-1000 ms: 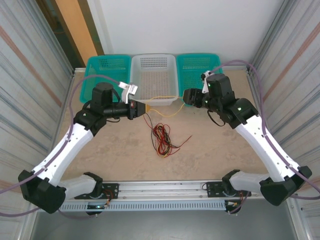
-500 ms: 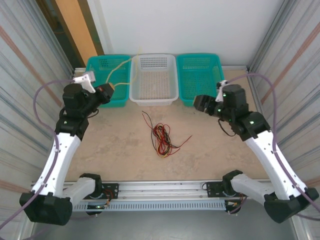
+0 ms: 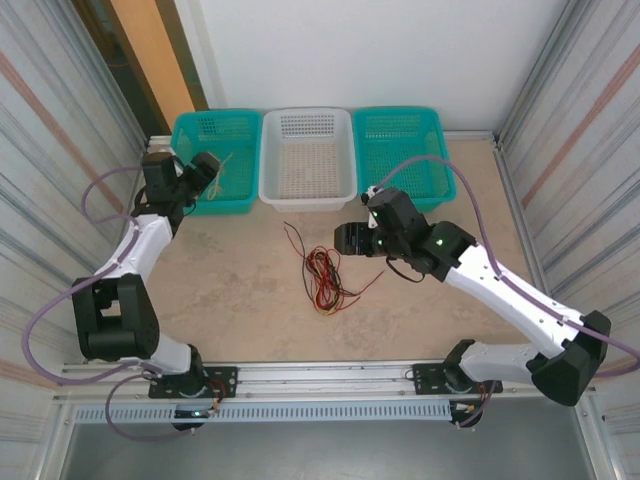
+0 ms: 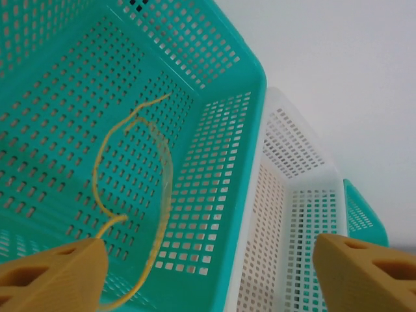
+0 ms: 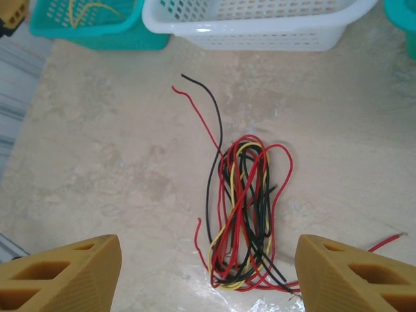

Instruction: Untangle the cables

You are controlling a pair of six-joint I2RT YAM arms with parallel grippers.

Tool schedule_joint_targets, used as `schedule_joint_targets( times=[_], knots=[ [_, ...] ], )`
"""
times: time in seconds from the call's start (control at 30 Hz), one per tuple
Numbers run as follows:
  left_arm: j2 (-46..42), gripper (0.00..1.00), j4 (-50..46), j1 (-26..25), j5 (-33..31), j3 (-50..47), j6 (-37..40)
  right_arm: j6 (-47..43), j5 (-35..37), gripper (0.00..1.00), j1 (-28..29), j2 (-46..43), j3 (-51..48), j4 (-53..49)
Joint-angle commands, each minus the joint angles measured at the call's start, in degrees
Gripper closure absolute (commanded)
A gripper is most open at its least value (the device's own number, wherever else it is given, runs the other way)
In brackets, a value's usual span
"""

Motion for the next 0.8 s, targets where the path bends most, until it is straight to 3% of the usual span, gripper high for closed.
schedule_joint_targets(
  times=[0.0,0.07,0.13,0.3,0.47,0.57,0.63,0.77],
  knots=[
    [-4.7,0.1,2.4,-1.1,-0.8,0.6,1.7,2.1,3.4,0.3,-0.3,2.1,0.9,-3.1],
    [-8.0,0.09,-1.2,-2.5,-3.2,0.9,4.5,3.0,2.9,0.3,-0.5,4.5,1.8,-5.0],
    [-11.7,0.17,-5.6,-4.9,-5.4,1.1,7.5,3.5,1.7,0.31,-0.2,7.2,2.4,-6.5],
    [-20.7,0.31,-9.7,-19.9,-11.6,-4.1,14.7,5.2,-0.5,0.39,0.0,12.7,0.4,-4.2],
    [-20.8,0.41,-16.6,-30.4,-5.3,-7.2,15.9,7.6,-2.1,0.43,1.0,16.8,-0.9,-0.9],
    [-17.9,0.41,-18.1,-32.1,1.9,-8.9,15.7,8.0,0.3,0.44,2.4,17.1,-1.4,-1.1],
    [-14.7,0.48,-17.7,-32.5,6.1,-9.7,15.1,8.4,2.5,0.43,3.4,16.4,-2.7,-0.2],
    [-10.0,0.53,-19.8,-34.7,7.6,-9.9,14.1,11.5,3.5,0.43,3.7,16.0,-5.8,2.4]
  ],
)
